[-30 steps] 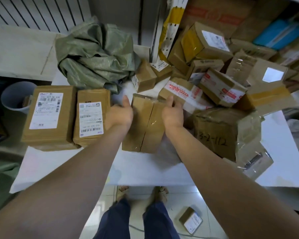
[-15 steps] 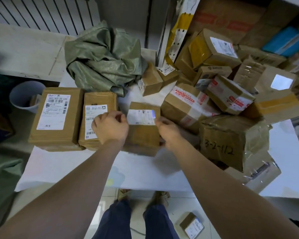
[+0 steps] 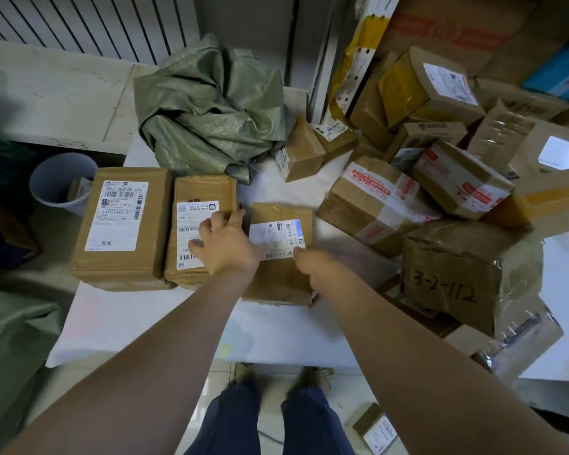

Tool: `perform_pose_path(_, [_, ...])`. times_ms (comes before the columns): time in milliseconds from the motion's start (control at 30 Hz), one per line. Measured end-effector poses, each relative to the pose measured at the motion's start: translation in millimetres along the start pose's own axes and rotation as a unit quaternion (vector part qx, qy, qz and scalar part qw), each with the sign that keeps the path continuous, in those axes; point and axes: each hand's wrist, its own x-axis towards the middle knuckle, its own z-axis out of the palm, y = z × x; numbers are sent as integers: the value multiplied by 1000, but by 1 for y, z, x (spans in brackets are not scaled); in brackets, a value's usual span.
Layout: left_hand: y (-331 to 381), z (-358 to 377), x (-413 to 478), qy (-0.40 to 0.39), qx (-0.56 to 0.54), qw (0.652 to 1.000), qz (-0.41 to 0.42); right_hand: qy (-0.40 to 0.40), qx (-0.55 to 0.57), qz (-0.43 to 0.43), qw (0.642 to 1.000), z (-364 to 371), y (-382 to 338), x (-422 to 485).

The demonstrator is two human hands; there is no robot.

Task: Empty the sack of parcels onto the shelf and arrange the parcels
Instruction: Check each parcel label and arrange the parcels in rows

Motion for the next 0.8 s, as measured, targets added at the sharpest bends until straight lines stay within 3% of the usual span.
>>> perform_pose_path(233, [4,0,4,7,20,1000,-16,94,105,-24,990,-5,-8,14])
perform_pose_path(367, [9,3,8,17,21,999,-38,50,183,-20,982,-8,-19,25])
perform_pose_path(567, [12,-4,24,123,16,988,-91,-16,34,-17,999,-10,-29,27])
perform_pose_path(667, [5,-15,48,96,22,982,-159,-30,-30,-26,999,-9,-35,32])
perform_pose_path(800, [-3,-22,64,39,12,975,-217,-33,-36,-27,998,-2,-46,38])
